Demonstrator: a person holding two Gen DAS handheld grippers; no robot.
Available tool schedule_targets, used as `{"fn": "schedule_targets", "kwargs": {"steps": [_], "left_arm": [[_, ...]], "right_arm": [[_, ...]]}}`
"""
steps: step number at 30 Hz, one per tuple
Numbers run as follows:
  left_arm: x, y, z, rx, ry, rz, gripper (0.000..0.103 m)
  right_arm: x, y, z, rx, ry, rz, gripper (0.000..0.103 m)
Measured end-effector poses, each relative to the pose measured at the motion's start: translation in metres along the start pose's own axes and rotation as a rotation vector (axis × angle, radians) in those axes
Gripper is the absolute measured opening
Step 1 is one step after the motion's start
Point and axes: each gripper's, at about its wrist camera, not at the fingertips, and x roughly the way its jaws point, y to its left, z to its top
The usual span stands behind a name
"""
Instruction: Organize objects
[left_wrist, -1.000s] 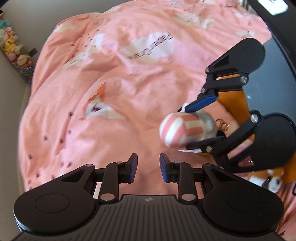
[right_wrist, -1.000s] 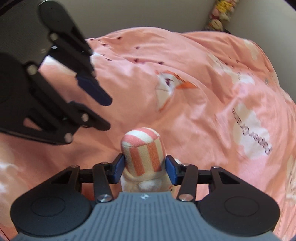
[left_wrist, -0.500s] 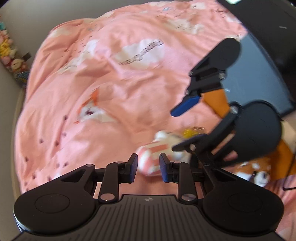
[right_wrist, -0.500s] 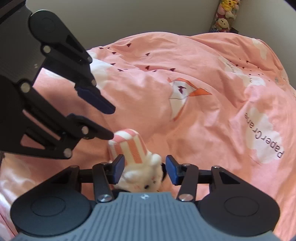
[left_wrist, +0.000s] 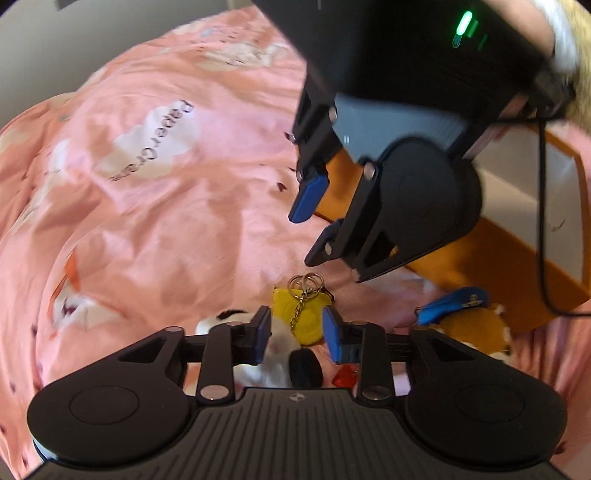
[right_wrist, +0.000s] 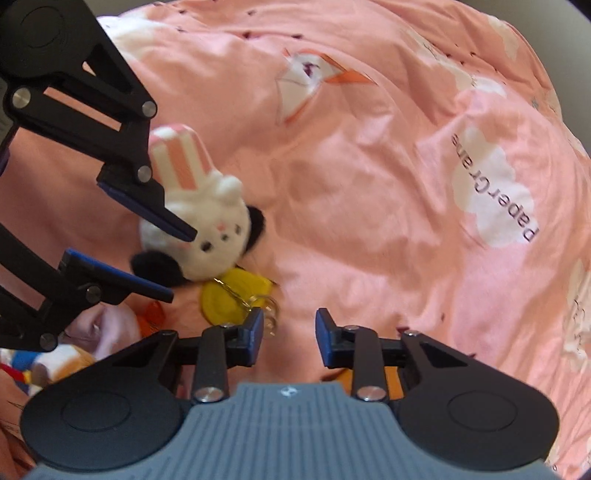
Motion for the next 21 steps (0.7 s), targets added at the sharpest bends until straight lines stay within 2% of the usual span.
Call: {"fn": "schedule_targets", "kwargs": {"steps": [3, 4, 5, 9, 13, 18, 20, 21], "left_arm": [[0.021, -0.002, 0.005, 0.074, 0.036, -0.002, 0.057], [0.028, -0.002, 0.006, 0.096, 0.051, -0.011, 0.067], [0.036, -0.003, 0.007, 0.119, 0.069, -0.024, 0.068], [0.062, -0.003, 0.01, 0.136, 0.123, -0.027, 0.069], [0.085, 0.002, 0.015, 0.09, 0.17, -0.051, 0.07], [0.102, 0.001, 0.012, 0.101, 0.214, -0.043, 0.07], [0.103, 0.003, 0.01, 0.078, 0.208, -0.058, 0.062], [0.103, 0.004, 0.009, 0.065, 0.203, -0.056, 0.061]], "right_arm": [[0.005, -0.004, -0.006, -0.025, 0.01, 0.046, 0.032], [0.007, -0.004, -0.007, -0.035, 0.016, 0.048, 0.032], [0.009, -0.004, -0.008, -0.039, 0.02, 0.041, 0.032], [0.011, -0.01, -0.013, -0.032, 0.012, 0.052, 0.032], [0.011, -0.015, -0.017, -0.019, -0.013, 0.068, 0.032], [0.013, -0.015, -0.018, -0.025, -0.027, 0.079, 0.032], [0.014, -0.014, -0.02, -0.026, -0.033, 0.081, 0.032], [0.014, -0.013, -0.02, -0.028, -0.034, 0.082, 0.032]]}}
